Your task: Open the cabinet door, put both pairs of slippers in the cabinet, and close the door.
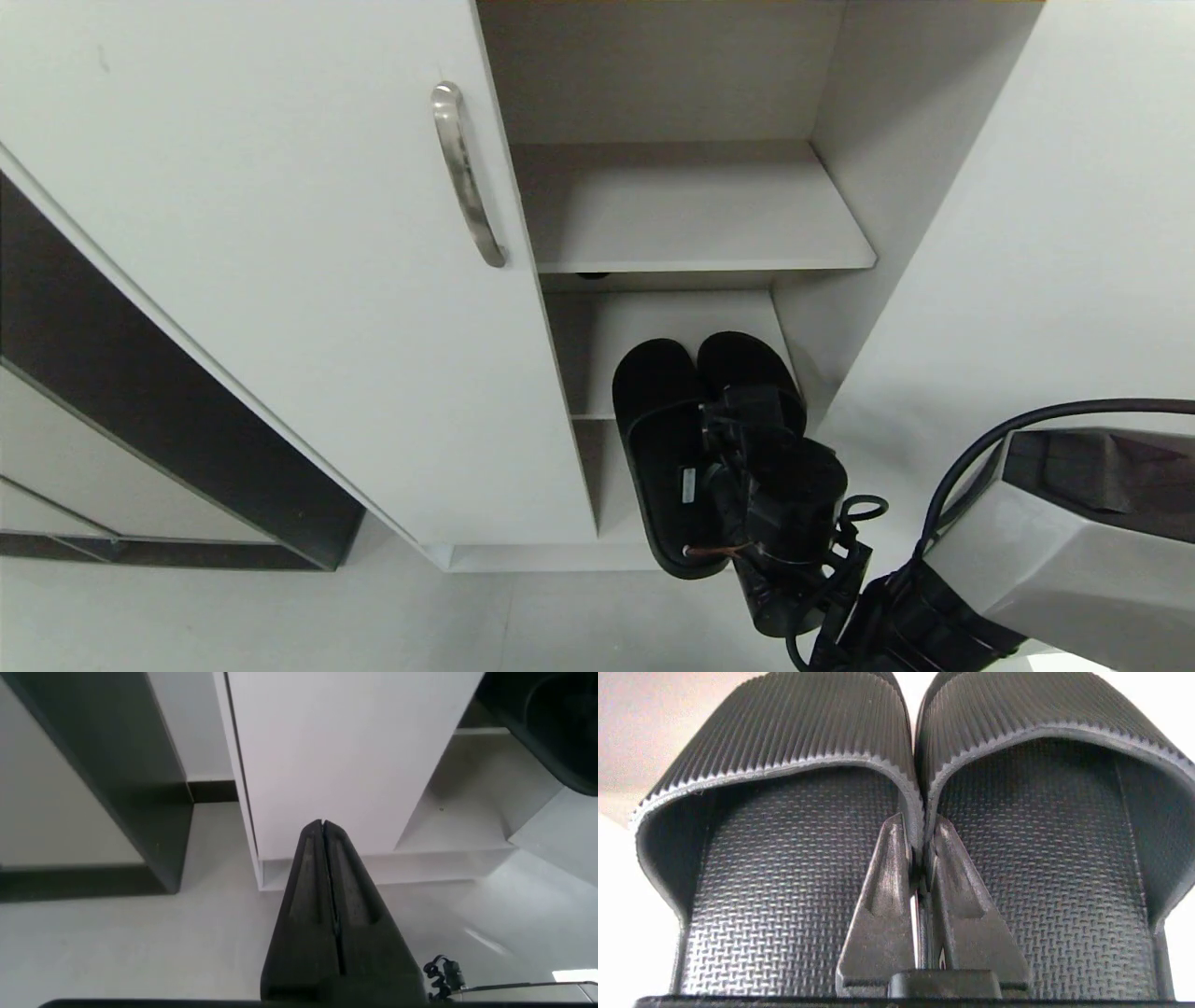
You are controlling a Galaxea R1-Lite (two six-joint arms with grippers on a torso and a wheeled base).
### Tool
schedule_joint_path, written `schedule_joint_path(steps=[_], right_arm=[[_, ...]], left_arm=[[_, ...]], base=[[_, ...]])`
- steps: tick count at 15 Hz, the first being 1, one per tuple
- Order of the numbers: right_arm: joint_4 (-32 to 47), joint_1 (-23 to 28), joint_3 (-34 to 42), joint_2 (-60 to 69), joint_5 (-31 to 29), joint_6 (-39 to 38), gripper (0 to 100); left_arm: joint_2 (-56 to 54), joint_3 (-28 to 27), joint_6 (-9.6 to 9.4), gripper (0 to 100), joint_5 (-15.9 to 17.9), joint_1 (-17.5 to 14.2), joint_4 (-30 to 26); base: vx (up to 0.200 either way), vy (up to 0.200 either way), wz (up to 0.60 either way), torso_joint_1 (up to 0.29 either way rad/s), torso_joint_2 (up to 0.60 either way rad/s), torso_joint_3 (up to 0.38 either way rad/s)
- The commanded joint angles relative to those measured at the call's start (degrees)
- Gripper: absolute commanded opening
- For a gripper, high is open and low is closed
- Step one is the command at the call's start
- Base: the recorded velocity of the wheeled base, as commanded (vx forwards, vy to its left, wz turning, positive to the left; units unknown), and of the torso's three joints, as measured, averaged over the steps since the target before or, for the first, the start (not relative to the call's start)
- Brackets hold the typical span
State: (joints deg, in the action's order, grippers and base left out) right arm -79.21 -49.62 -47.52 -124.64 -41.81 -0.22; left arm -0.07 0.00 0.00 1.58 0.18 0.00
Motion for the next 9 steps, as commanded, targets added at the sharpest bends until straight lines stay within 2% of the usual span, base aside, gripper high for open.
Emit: schedule_joint_path(steps=[1,4,7,9], right_arm=[[-0.15,0.05,0.85,-0.08,0.77,-0.13,0],[0.11,1.89,0.06,-1.22,1.56,-1.36,0],[1.78,4.62,-6.36,-6.76,1.65,-1.54,0],[6.62,6.02,-11.98,-7.81,1.65,-1.54,0]], left_arm=[[0.07,0.0,0.0,0,0.0,-0.01,0.0],[0.07,0.0,0.0,0,0.0,-0.01,0.0],[0.07,0.0,0.0,0,0.0,-0.01,0.0],[0.07,0.0,0.0,0,0.0,-0.01,0.0]], base=[[0.0,0.0,0.0,0.0,0.0,0.0],[0.0,0.0,0.0,0.0,0.0,0.0],[0.0,0.0,0.0,0.0,0.0,0.0],[0.0,0.0,0.0,0.0,0.0,0.0]])
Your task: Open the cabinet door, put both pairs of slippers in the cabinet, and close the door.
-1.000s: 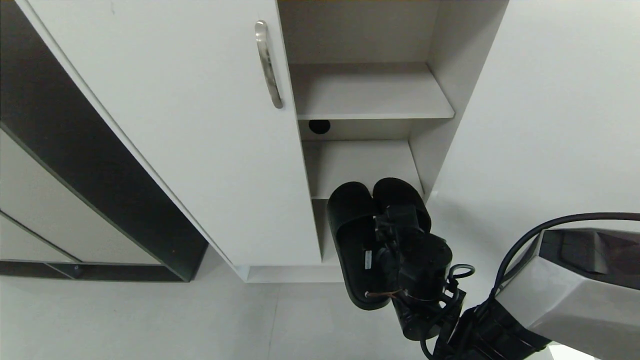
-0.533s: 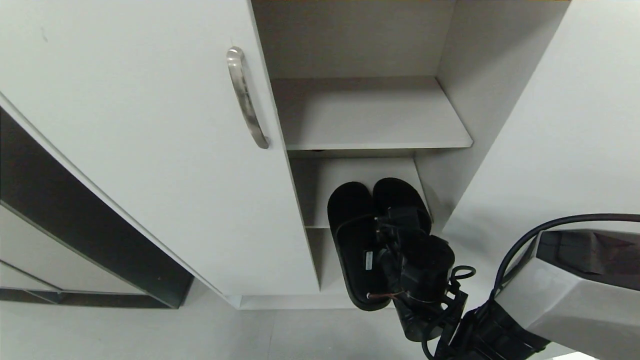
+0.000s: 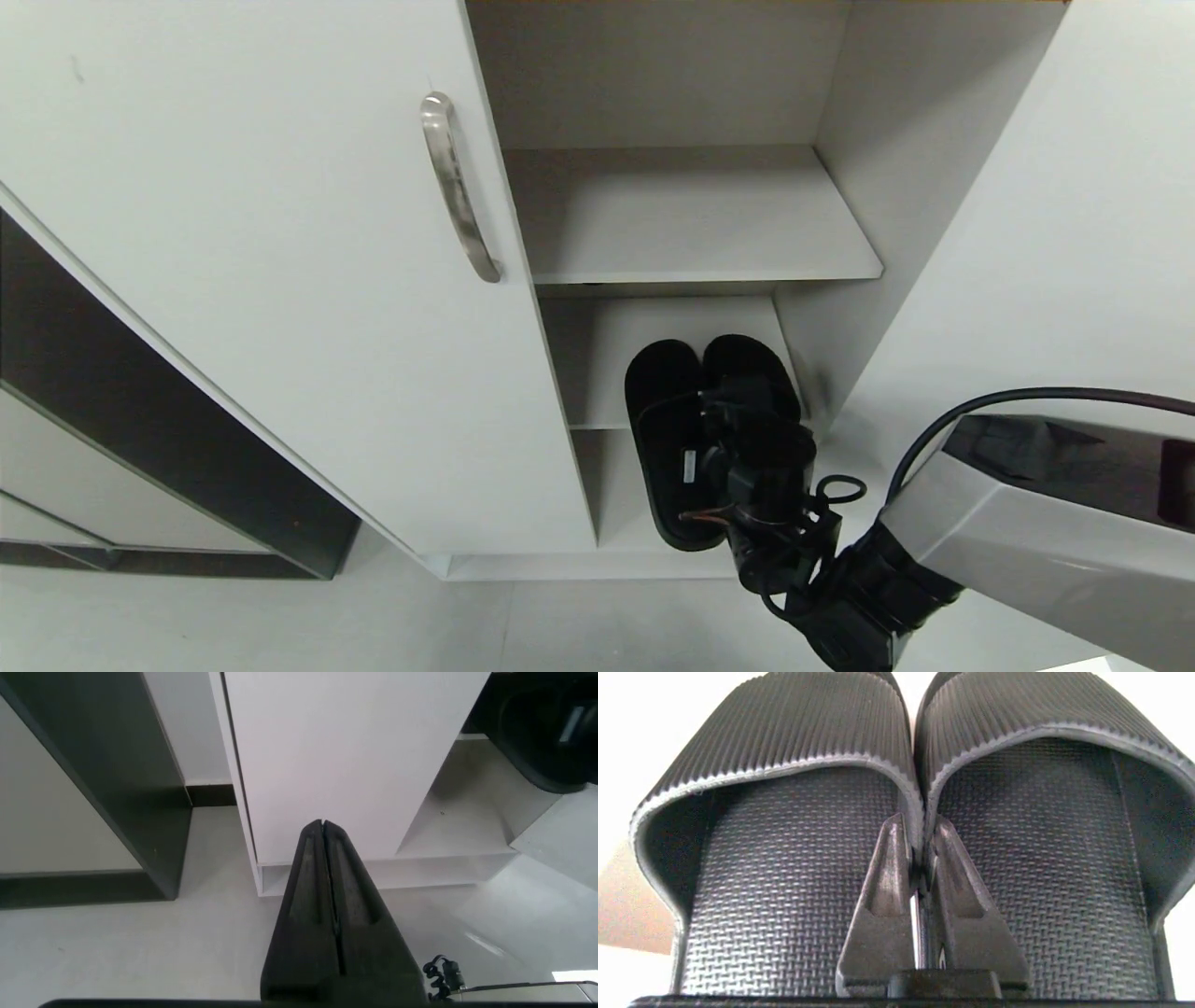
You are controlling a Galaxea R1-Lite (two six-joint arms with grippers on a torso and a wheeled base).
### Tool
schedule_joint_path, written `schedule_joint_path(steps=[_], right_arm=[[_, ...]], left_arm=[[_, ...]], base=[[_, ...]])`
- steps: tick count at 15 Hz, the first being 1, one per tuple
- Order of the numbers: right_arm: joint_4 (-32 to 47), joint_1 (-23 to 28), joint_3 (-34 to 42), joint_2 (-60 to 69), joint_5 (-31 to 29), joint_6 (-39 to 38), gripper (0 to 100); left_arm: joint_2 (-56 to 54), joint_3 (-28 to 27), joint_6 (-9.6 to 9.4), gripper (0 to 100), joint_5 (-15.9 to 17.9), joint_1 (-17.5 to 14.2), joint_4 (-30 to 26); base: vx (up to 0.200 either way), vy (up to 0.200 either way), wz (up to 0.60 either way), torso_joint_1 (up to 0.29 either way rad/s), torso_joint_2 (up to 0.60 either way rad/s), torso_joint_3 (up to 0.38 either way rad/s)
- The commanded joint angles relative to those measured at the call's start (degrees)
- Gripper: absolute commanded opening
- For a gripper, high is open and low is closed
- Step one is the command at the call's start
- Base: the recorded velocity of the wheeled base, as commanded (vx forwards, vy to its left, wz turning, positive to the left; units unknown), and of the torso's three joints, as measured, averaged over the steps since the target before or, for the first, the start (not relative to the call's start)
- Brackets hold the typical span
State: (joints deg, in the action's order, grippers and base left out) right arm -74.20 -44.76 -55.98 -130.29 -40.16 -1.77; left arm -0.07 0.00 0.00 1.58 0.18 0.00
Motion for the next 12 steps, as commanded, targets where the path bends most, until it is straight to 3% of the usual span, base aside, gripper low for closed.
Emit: schedule_joint_path(steps=[1,6,12], right_arm=[[4.33,1.96,-6.6,-2.33,0.08,0.01,0],[13.82,4.95,-20.84,-4.71,0.87,0.01,0],[20.24,5.92,-30.24,-8.05,1.92,0.01,0]], left_arm=[[0.07,0.0,0.0,0,0.0,-0.01,0.0],[0.07,0.0,0.09,0,0.0,-0.01,0.0],[0.07,0.0,0.09,0,0.0,-0.01,0.0]], base=[[0.0,0.0,0.0,0.0,0.0,0.0],[0.0,0.0,0.0,0.0,0.0,0.0],[0.0,0.0,0.0,0.0,0.0,0.0]])
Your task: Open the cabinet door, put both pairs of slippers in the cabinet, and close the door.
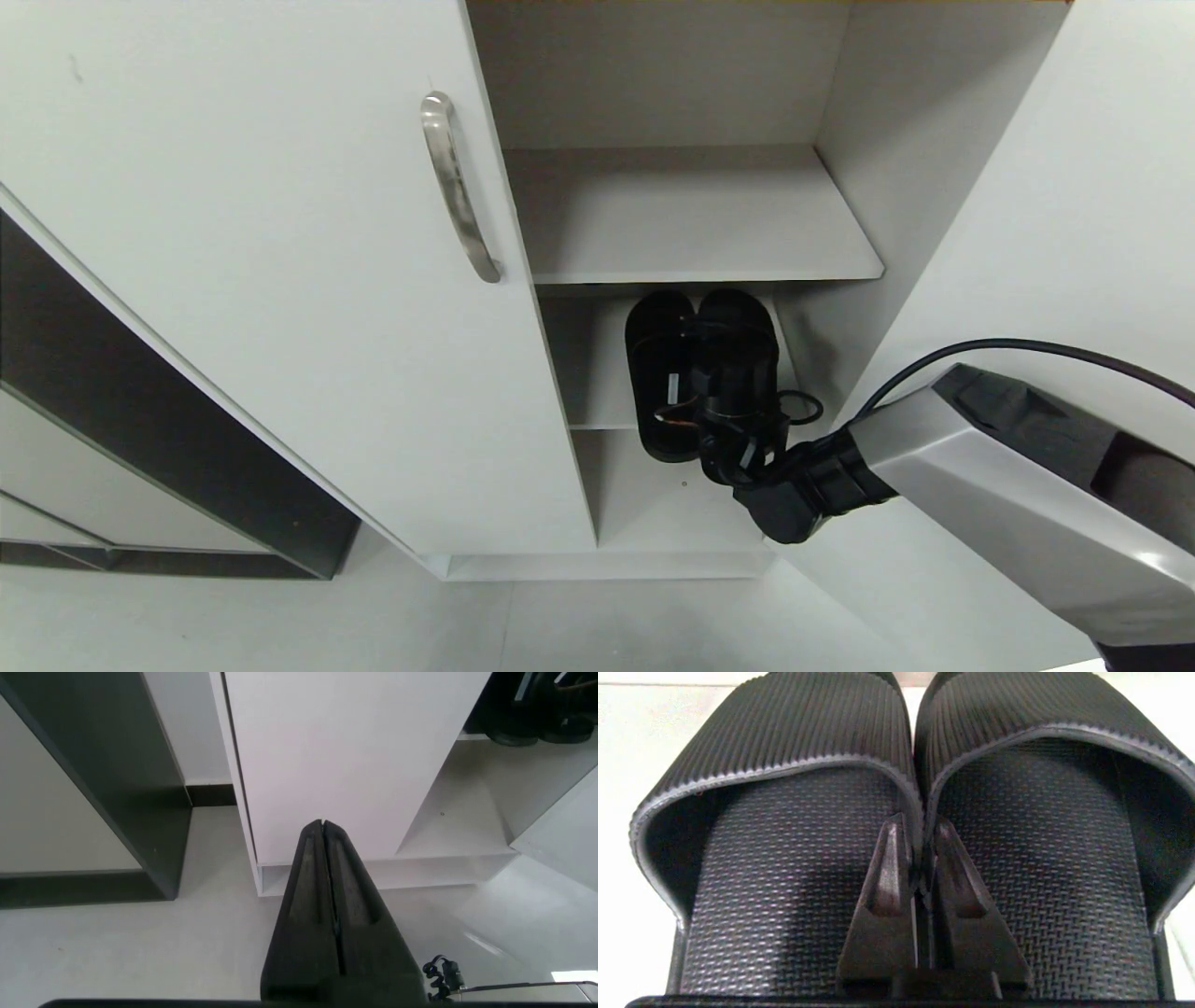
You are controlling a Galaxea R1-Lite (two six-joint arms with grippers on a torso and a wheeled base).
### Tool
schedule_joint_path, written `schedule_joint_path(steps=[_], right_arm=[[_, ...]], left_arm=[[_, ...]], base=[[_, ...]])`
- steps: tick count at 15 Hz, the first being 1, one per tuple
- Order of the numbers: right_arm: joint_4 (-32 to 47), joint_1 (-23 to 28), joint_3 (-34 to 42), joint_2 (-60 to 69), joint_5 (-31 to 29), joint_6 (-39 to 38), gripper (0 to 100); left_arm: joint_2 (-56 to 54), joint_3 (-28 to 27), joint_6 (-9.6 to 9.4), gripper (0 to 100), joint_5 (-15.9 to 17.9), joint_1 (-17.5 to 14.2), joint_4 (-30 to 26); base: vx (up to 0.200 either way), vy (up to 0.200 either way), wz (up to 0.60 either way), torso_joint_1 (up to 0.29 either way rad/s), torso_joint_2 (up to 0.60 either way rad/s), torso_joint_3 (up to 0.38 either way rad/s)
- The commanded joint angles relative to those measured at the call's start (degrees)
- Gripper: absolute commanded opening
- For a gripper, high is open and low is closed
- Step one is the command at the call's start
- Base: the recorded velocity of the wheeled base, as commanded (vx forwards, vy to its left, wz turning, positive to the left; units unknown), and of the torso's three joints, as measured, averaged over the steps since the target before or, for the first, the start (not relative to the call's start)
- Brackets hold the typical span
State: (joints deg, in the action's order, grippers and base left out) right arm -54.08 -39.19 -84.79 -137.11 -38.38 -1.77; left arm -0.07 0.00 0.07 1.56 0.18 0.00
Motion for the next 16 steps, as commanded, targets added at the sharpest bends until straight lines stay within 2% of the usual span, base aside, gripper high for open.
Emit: schedule_joint_path(steps=[1,13,14,16], right_arm=[[0.64,0.61,-2.23,-1.58,0.14,0.01,0],[1.78,0.87,-3.28,-2.55,0.14,0.01,0],[1.78,0.87,-3.28,-2.55,0.14,0.01,100],[1.78,0.87,-3.11,-2.46,0.06,0.01,100]], left_arm=[[0.07,0.0,0.01,0,0.02,-0.01,0.0],[0.07,0.0,0.01,0,0.02,-0.01,0.0],[0.07,0.0,0.01,0,0.02,-0.01,0.0],[0.07,0.0,0.01,0,0.02,-0.01,0.0]], base=[[0.0,0.0,0.0,0.0,0.0,0.0],[0.0,0.0,0.0,0.0,0.0,0.0],[0.0,0.0,0.0,0.0,0.0,0.0],[0.0,0.0,0.0,0.0,0.0,0.0]])
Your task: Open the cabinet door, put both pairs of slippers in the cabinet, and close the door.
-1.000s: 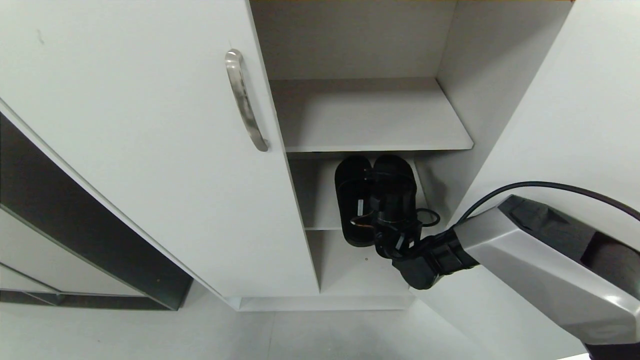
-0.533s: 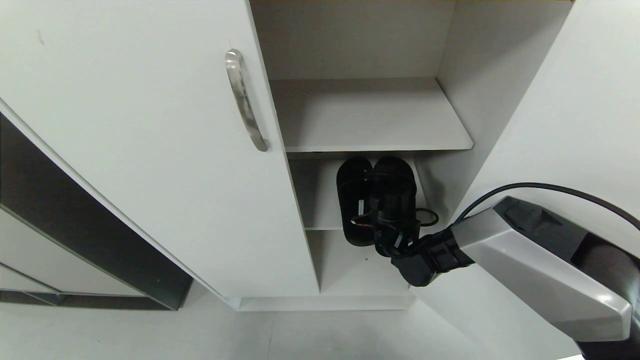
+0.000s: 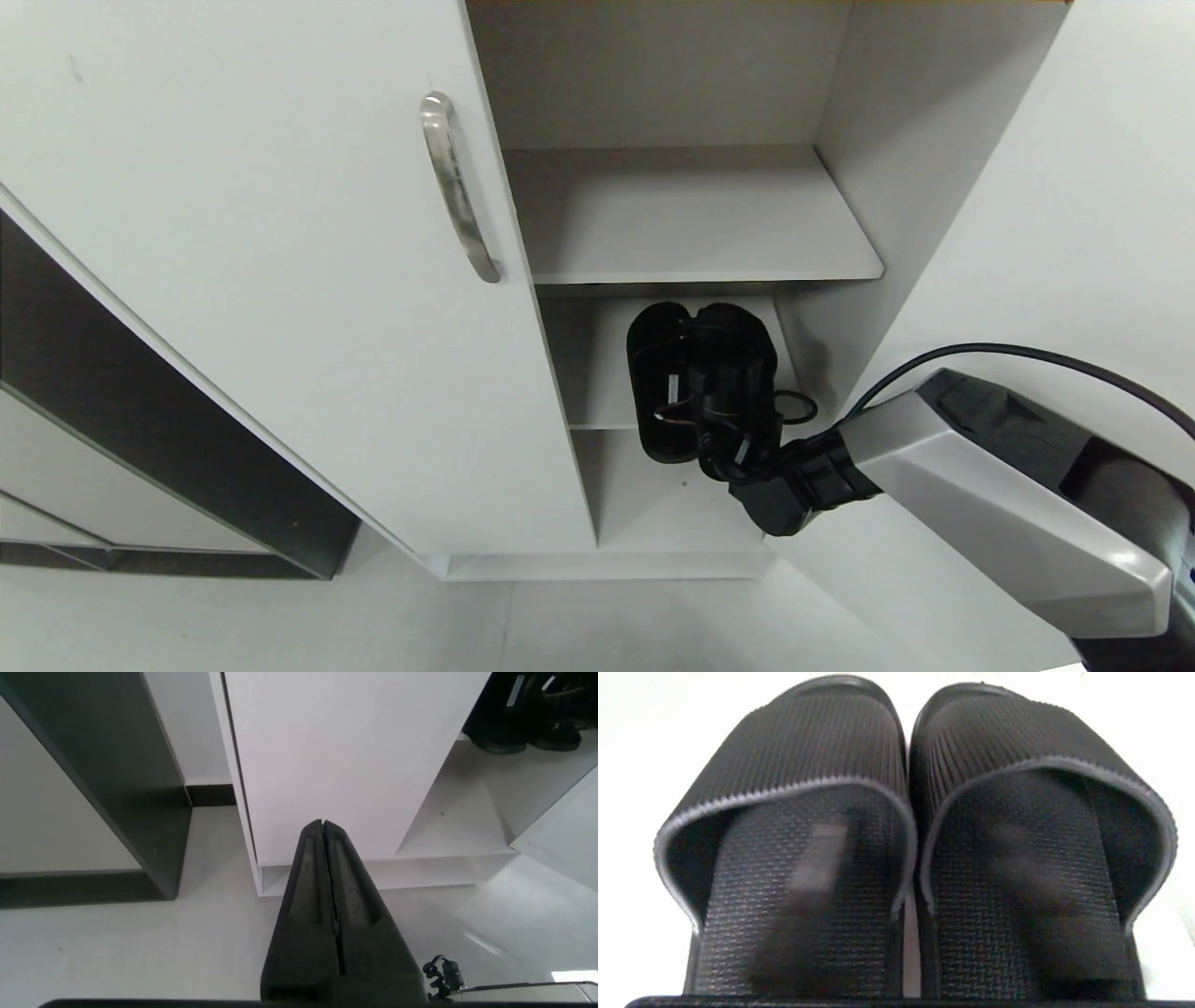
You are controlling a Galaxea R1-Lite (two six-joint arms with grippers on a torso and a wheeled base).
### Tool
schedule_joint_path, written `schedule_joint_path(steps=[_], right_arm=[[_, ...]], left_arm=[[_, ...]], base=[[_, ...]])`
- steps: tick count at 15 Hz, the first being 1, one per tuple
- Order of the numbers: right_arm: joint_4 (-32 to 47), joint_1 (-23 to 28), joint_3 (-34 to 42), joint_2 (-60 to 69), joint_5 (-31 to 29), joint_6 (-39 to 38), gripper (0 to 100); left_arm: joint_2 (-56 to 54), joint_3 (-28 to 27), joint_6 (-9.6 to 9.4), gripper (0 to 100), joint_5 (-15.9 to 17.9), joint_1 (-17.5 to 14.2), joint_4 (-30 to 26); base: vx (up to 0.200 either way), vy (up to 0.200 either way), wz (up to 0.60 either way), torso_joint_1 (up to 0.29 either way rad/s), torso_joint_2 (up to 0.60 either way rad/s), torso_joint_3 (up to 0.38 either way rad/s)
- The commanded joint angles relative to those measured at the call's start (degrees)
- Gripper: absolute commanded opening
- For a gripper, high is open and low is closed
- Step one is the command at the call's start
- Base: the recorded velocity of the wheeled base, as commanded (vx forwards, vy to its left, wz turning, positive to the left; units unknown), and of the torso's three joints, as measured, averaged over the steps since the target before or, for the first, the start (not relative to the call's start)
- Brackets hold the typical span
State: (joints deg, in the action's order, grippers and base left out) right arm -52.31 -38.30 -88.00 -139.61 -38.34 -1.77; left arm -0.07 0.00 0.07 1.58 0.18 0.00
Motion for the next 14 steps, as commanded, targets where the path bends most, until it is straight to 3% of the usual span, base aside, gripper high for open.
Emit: schedule_joint_path(steps=[1,5,11,14], right_arm=[[-0.07,-0.02,0.46,0.21,0.02,0.01,100],[-3.24,-1.86,11.8,6.98,-0.33,0.01,100],[-15.63,-7.22,37.55,19.11,-0.33,0.1,100],[-20.02,-7.84,42.48,19.2,-0.07,0.45,100]], left_arm=[[0.07,0.0,0.01,0,0.0,-0.01,0.0],[0.07,0.0,-0.07,0,0.0,-0.01,0.0],[0.07,0.0,-0.07,0,0.0,-0.01,0.0],[0.07,0.0,-0.07,0,0.0,-0.01,0.0]], base=[[0.0,0.0,0.0,0.0,0.0,0.0],[0.0,0.0,0.0,0.0,0.0,0.0],[0.0,0.0,0.0,0.0,0.0,0.0],[0.0,0.0,0.0,0.0,0.0,0.0]])
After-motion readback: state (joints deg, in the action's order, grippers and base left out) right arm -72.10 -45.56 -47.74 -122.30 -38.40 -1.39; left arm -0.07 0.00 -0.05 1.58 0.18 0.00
